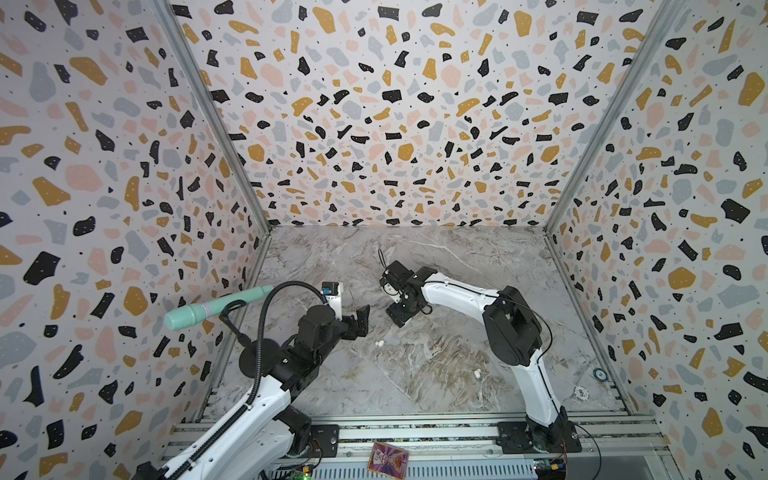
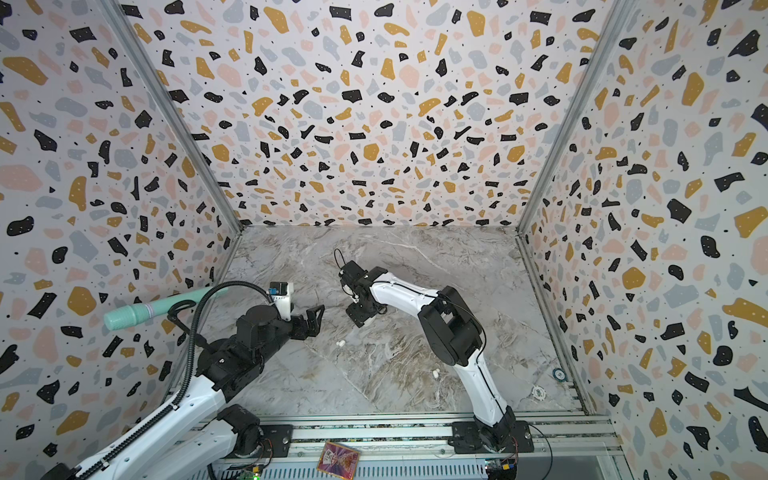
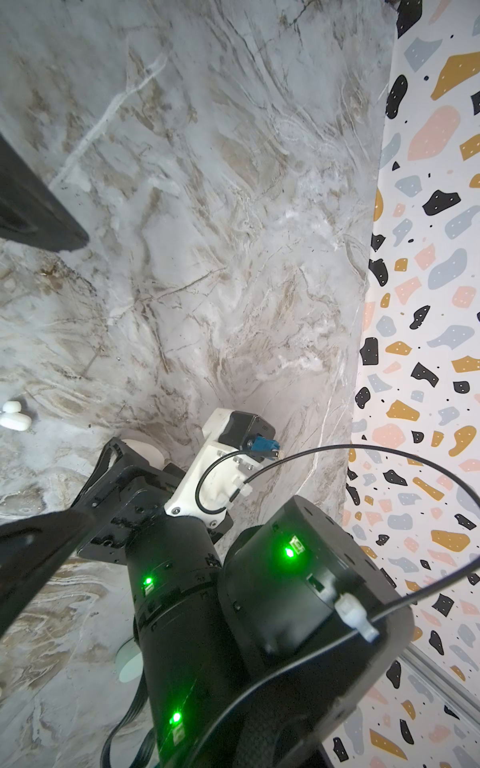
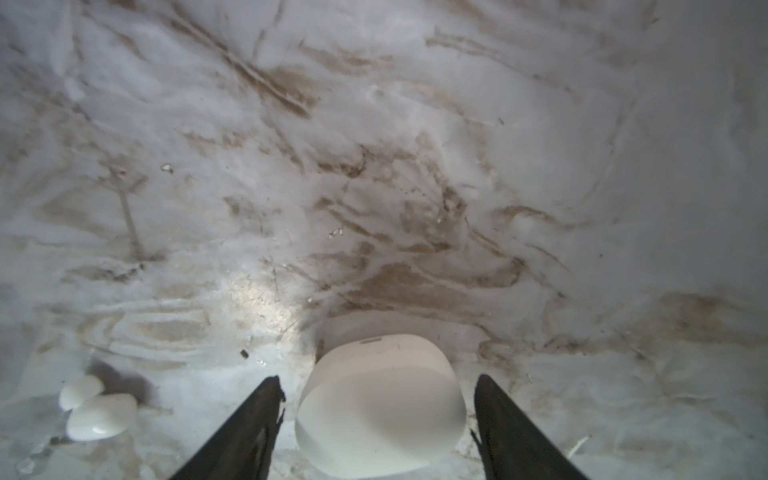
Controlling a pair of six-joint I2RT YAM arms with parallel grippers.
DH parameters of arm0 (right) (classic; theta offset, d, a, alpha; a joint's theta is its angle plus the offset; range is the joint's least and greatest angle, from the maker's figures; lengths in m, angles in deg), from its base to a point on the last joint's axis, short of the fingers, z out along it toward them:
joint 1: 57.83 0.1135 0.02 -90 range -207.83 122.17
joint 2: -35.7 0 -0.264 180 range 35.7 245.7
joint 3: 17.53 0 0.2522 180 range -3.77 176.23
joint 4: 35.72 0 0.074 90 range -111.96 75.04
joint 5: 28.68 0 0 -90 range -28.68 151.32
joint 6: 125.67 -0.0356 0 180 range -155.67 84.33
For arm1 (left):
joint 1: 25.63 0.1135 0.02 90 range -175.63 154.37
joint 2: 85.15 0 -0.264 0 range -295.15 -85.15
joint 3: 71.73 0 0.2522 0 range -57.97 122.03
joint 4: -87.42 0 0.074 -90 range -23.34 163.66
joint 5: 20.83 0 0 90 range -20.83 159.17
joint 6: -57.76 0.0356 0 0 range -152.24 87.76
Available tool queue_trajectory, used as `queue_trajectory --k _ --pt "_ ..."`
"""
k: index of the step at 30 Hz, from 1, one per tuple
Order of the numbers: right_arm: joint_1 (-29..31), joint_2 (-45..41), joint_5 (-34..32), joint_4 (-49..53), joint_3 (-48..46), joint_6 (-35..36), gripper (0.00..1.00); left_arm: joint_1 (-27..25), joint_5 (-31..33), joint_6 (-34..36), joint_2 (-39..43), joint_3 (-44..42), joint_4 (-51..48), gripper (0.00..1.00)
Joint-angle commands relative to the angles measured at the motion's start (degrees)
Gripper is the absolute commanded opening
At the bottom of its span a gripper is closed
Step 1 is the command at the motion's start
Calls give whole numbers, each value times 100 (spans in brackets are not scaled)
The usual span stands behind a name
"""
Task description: Insert the wireless bluetooth earbuds into the charging case
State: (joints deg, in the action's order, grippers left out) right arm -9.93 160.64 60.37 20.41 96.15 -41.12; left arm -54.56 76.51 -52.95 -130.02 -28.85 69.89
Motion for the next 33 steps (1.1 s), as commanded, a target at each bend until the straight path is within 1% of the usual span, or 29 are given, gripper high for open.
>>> queue_trajectory --k 1,11,33 --pt "-13 -23 -81 161 199 -17 74 36 -50 -40 13 23 216 98" --pt "-50 -16 -37 165 162 -30 70 36 -48 -40 20 21 218 98" --pt "-97 3 6 269 151 -43 69 36 -75 -47 -5 14 244 98"
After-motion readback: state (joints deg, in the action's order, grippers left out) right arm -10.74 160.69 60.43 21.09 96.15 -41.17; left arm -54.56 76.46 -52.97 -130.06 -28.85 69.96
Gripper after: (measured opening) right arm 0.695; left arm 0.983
